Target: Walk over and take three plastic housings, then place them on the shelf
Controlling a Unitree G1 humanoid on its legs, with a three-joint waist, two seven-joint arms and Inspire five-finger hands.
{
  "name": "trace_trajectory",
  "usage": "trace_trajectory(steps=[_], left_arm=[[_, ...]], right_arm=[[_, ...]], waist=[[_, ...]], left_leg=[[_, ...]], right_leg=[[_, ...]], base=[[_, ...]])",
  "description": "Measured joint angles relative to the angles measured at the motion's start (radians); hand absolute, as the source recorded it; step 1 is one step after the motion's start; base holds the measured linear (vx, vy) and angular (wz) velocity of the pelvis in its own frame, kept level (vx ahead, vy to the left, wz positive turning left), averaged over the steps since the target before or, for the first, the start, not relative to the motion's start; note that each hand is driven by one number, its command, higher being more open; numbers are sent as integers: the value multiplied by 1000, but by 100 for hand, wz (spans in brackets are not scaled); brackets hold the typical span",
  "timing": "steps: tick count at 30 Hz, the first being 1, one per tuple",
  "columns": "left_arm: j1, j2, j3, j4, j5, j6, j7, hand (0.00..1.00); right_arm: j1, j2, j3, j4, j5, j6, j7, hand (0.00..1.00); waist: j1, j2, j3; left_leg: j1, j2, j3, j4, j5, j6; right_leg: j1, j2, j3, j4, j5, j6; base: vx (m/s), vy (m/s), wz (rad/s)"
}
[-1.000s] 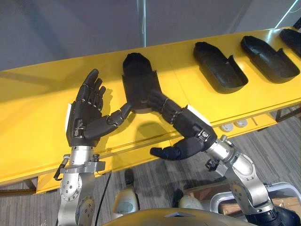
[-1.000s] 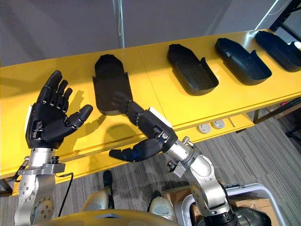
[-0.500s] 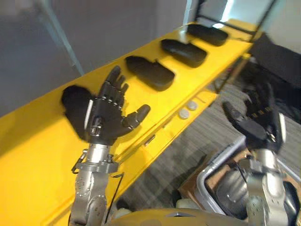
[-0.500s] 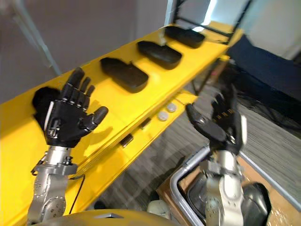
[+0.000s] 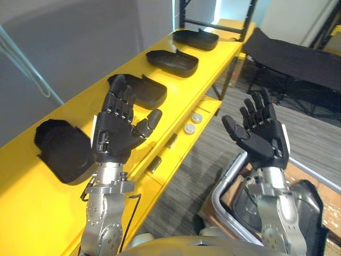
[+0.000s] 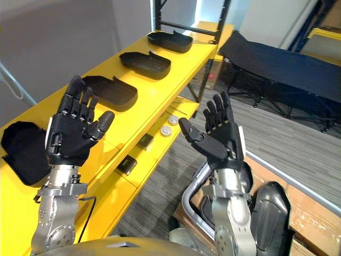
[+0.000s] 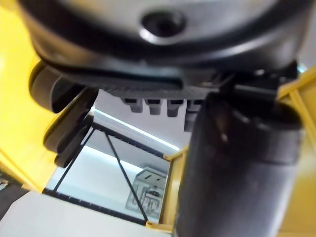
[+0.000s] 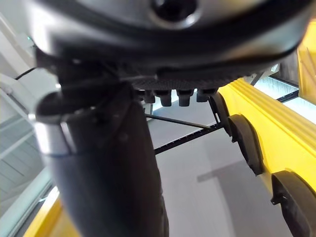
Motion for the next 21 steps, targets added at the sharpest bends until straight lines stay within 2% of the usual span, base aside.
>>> trace_trajectory(steps=[3,4,5,8,10,12,13,14,15,16,17,18,19,20,21], left_arm=[[-15,0,-1,0,-1,-23,-1,100],[-45,0,-4,0,-7,-23,-5,100],[-55,0,-7,0,-10,-23,-12,100],[-92,-1,-28,0,-20,-35,-49,100],[-106,-2,-48,0,-34,-41,-62,100],[-99,-6,-62,0,0,-57,-55,100],[-96,-15,-62,0,7,-58,-48,100],[-91,-26,-48,2,29,-62,-33,100],[-88,-34,-22,4,38,-63,-23,100],[-91,-34,-10,6,38,-63,-22,100],[-92,-34,18,9,35,-63,-25,100],[-91,-37,46,9,28,-63,-34,100],[-87,-42,69,9,17,-65,-44,100],[-74,-49,118,10,-20,-66,-60,100],[-56,-54,161,13,-65,-67,-75,100]], right_arm=[[9,9,13,8,-2,0,-38,100],[12,19,8,23,32,0,-45,100],[22,28,6,24,52,0,-50,100],[92,83,-16,24,96,-1,-61,100],[134,108,-28,24,105,-12,-55,100],[178,117,-25,24,131,-29,-16,100],[176,117,-23,24,142,-30,5,100],[164,113,-13,24,173,-33,57,100],[143,96,7,24,186,-45,99,100],[129,87,20,24,188,-53,111,100],[99,69,39,24,213,-59,125,100],[73,64,44,27,250,-68,130,100],[60,64,44,33,262,-73,132,100],[20,64,41,63,264,-85,135,100],[-1,68,35,104,259,-94,137,100]], waist=[[11,-1,27],[12,-2,54],[13,-1,56],[12,7,100],[10,2,131],[0,-21,160],[-4,-22,162],[0,-17,166],[6,-30,159],[11,-30,160],[17,-29,159],[21,-35,156],[26,-40,153],[31,-41,152],[35,-40,148]], left_leg=[[-33,-4,-16,62,-29,12],[-45,-6,-22,103,-49,19],[-59,-6,-24,124,-59,22],[-75,-14,-32,211,-98,40],[-71,-20,-19,242,-120,48],[-68,-10,37,266,-138,79],[-72,0,63,254,-132,94],[-70,14,103,226,-107,107],[-56,23,135,185,-70,103],[-50,27,146,161,-47,95],[-43,37,160,118,-10,90],[-39,42,168,76,29,78],[-36,45,177,54,46,69],[-28,72,197,23,77,49],[-24,107,214,1,105,20]], right_leg=[[-2,-7,-16,18,-9,4],[-10,-6,-19,54,-28,8],[-22,-6,-21,72,-36,10],[-40,-1,3,135,-53,19],[-42,-1,32,143,-44,33],[-50,-17,49,117,-36,49],[-52,-27,32,118,-38,42],[-100,-38,-24,210,-59,14],[-136,-41,-74,346,-72,1],[-144,-46,-89,413,-83,-7],[-144,-62,-108,543,-122,-15],[-138,-105,-129,664,-145,-31],[-135,-137,-139,708,-149,-38],[-116,-203,-158,744,-156,-54],[-90,-270,-177,715,-156,-61]], base=[[13,93,13],[-49,88,7],[-66,109,3],[-65,119,-22],[-162,176,-53],[-237,137,-63],[-185,82,-74],[-178,76,-84],[-146,66,-81],[-125,-17,-64],[-110,-116,-35],[-106,-172,-33],[-112,-261,-41],[-110,-335,-66],[-108,-370,-73]])
